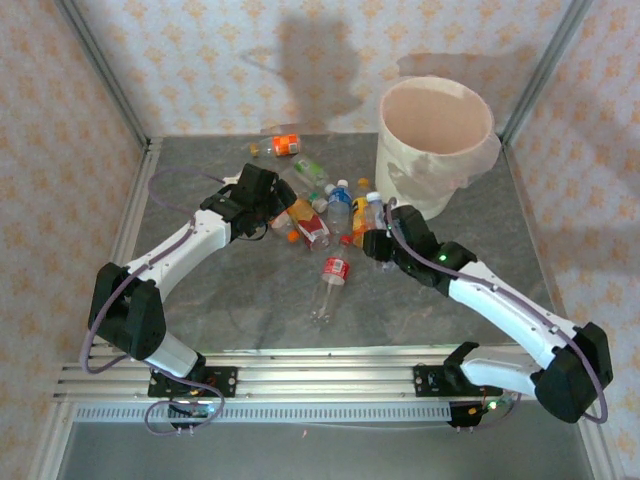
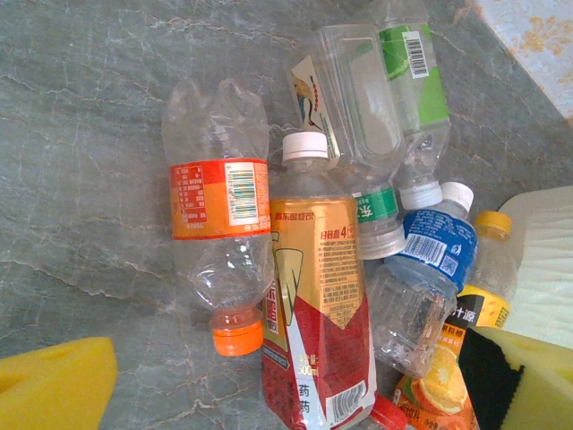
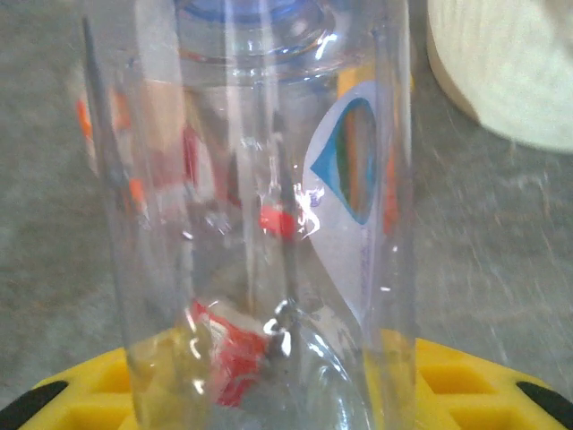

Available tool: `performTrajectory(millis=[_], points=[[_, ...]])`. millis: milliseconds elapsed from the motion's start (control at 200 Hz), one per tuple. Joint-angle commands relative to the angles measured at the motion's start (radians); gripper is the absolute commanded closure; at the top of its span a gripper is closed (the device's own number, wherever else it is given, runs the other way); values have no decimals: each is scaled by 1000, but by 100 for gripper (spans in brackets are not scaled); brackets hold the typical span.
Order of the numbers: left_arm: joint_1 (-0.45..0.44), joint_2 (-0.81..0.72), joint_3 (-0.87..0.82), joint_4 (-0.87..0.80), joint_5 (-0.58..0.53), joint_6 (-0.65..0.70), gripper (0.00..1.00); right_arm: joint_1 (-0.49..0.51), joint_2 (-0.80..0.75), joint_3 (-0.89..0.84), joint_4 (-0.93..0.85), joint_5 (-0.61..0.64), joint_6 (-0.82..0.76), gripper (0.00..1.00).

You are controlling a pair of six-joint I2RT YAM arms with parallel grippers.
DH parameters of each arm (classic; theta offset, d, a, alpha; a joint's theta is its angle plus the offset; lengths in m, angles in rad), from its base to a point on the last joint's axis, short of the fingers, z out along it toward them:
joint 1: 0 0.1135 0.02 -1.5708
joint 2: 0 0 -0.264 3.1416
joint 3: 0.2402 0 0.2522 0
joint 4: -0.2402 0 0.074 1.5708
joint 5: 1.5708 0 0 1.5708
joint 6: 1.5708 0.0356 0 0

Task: Put the plastic bottles in the bin

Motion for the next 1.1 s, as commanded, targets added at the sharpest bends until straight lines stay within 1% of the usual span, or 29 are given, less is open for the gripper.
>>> performTrajectory(millis=[0,90,280,400,470,570,721,901,971,1046,1096], points=[[-1,-21,9,-10,-21,7,0,-2,10,94,95,41,-41,58],[-1,-18,14,-24,-23,8,0,-6,32,172,132,24,-80,58],[-1,-19,11,-40,-38,-3,0,-18,47,305,255,32,-164,59],[1,-13,16,-42,-32,-5,0,-29,53,388,290,41,-235,59],[0,-9,18,-42,-25,-5,0,-45,96,438,293,63,-279,59],[0,-2,24,-49,-21,-5,0,-103,145,513,268,92,-312,59],[0,-1,28,-54,-14,-6,0,-217,229,591,258,41,-318,59],[0,-10,23,-61,-18,-2,0,-330,340,704,242,3,-342,59],[0,-15,16,-61,-20,-2,0,-364,388,748,225,14,-371,60],[0,-23,5,-66,-23,-3,0,-385,428,748,252,44,-428,60],[0,-30,-1,-69,-26,-3,0,-404,452,750,251,58,-440,60]])
